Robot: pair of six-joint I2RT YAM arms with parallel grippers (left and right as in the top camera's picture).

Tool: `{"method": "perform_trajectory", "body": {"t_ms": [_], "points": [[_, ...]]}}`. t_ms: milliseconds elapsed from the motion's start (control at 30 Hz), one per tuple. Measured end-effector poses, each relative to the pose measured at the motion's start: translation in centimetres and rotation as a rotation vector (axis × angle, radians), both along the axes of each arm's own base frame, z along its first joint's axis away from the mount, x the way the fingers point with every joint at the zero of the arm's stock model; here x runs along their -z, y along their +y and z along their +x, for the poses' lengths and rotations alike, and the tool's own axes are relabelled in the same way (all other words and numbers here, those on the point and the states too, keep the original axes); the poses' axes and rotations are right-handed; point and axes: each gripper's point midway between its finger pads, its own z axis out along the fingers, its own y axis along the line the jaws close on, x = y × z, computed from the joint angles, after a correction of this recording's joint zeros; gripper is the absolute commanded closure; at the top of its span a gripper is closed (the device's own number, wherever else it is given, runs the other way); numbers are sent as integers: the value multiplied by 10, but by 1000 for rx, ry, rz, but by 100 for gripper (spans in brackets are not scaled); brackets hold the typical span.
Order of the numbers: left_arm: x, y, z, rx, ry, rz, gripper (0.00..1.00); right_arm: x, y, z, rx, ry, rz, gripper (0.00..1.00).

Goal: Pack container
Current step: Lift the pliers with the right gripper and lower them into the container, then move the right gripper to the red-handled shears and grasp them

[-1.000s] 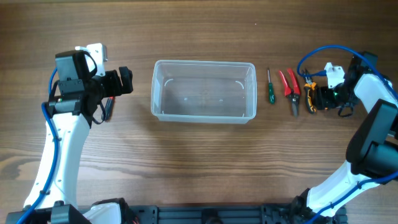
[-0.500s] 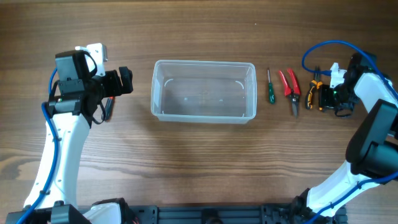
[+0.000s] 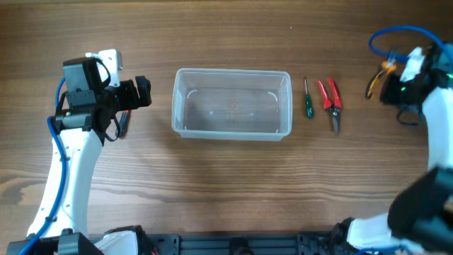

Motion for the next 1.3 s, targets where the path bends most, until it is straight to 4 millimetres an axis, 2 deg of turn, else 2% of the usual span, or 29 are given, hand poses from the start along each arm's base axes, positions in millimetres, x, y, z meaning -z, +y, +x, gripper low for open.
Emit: {"method": "perform_trajectory", "body": {"t_ms": [33, 133, 200, 267, 333, 433, 500, 567, 600, 733, 767, 867, 900, 933, 1033, 1100, 1200, 1233, 1300], "points": [[0, 0, 0, 0, 0, 0, 0, -23, 4, 0, -2, -62, -5, 96], [0, 0, 0, 0, 0, 0, 0, -53, 38, 5, -86, -166, 63, 96], [0, 0, 0, 0, 0, 0, 0, -68, 75, 9, -188, -214, 110, 96], [0, 0, 0, 0, -1, 0, 0, -80, 131, 12, -337, -245, 158, 96], [0, 0, 0, 0, 0, 0, 0, -82, 179, 11, -462, -245, 184, 96], [0, 0, 0, 0, 0, 0, 0, -89, 260, 5, -689, -282, 177, 96], [0, 0, 0, 0, -1, 0, 0, -90, 291, 3, -857, -317, 102, 96], [0, 0, 0, 0, -1, 0, 0, -73, 325, -7, -1068, -298, 25, 96], [0, 0, 0, 0, -1, 0, 0, -52, 339, -9, -1232, -271, -53, 96], [0, 0, 0, 0, 0, 0, 0, 7, 339, 6, -1533, -186, -252, 96], [0, 0, 0, 0, -1, 0, 0, 22, 338, 14, -1581, -173, -304, 96], [0, 0, 0, 0, 0, 0, 0, 49, 333, 31, -1642, -141, -401, 96], [0, 0, 0, 0, 0, 0, 0, 61, 330, 36, -1665, -118, -438, 90], [0, 0, 0, 0, 0, 0, 0, 65, 328, 42, -1666, -118, -471, 73], [0, 0, 0, 0, 0, 0, 0, 71, 325, 66, -1640, -148, -563, 57], [0, 0, 0, 0, 0, 0, 0, 69, 322, 78, -1592, -163, -609, 46], [0, 0, 0, 0, 0, 0, 0, 66, 316, 79, -1469, -147, -570, 36], [0, 0, 0, 0, 0, 0, 0, 62, 314, 78, -1399, -143, -529, 33], [0, 0, 0, 0, 0, 0, 0, 31, 304, 74, -1194, -175, -428, 30]]}}
